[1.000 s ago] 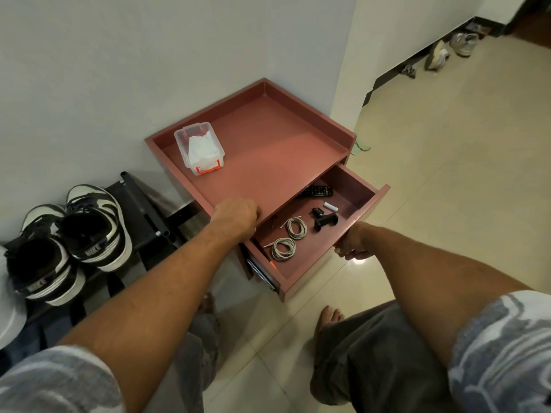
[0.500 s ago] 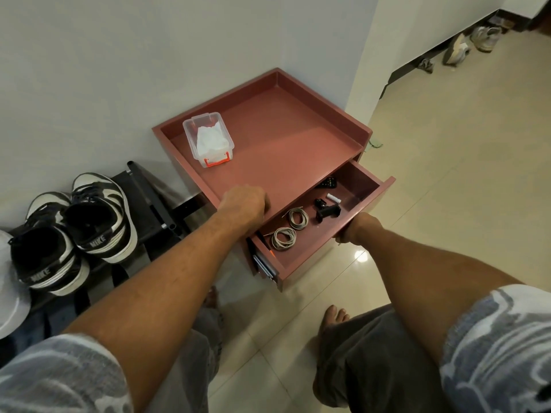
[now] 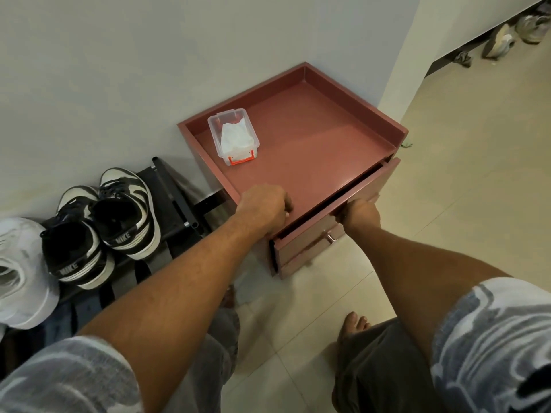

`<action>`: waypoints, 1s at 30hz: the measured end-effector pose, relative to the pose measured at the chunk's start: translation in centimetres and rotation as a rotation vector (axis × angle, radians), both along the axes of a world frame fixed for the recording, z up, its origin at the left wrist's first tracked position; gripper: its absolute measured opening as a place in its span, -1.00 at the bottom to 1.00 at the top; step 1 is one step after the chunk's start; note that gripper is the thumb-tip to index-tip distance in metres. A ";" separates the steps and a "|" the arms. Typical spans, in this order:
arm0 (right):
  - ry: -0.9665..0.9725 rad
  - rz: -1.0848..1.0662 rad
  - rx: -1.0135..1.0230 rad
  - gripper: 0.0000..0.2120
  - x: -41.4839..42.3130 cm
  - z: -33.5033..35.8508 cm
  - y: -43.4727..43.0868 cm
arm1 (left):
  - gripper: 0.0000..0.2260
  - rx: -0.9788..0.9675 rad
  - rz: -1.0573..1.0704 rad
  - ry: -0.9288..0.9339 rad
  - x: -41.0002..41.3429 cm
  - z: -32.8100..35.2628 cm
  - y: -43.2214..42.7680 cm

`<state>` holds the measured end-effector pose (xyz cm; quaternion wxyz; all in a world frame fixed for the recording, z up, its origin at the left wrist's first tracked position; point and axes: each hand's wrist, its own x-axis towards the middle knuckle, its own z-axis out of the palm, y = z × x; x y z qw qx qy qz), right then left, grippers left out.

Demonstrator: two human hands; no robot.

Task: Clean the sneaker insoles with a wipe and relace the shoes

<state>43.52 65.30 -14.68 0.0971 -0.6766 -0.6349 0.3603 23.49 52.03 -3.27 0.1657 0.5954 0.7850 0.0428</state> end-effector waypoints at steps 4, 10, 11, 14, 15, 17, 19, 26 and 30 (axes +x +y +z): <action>0.014 -0.076 0.081 -0.46 -1.7 0.3 -0.1 | -0.82 0.007 0.003 -0.027 -0.5 0.2 0.1; -0.249 0.102 0.074 -0.87 -1.2 0.4 0.7 | -0.83 0.017 0.010 -0.041 -0.6 0.0 0.2; -0.265 0.140 0.092 -0.89 -1.1 0.4 0.7 | -0.83 0.014 0.008 -0.038 -0.7 0.0 0.2; -0.294 0.214 0.105 -0.94 -1.2 0.4 0.6 | -0.82 0.013 0.000 -0.006 -0.6 0.0 -0.1; -0.302 0.219 0.099 -0.92 -1.2 0.8 0.4 | -0.82 0.012 -0.002 -0.001 -0.5 0.0 -0.1; -0.354 0.224 0.080 -0.88 -1.6 1.5 -0.1 | -0.81 0.007 -0.008 0.003 -0.2 0.0 -0.3; -0.395 0.222 0.098 -0.75 -1.9 1.9 -0.5 | -0.78 0.014 -0.018 0.024 -0.1 0.1 -0.5; -0.407 0.317 -0.025 -0.58 -2.1 8.7 -5.0 | -0.52 -0.017 -0.134 -0.039 0.2 0.6 -3.6; -0.259 0.302 -0.131 -0.47 -3.1 15.4 -8.2 | -0.45 0.036 -0.128 -0.018 0.8 1.5 -6.9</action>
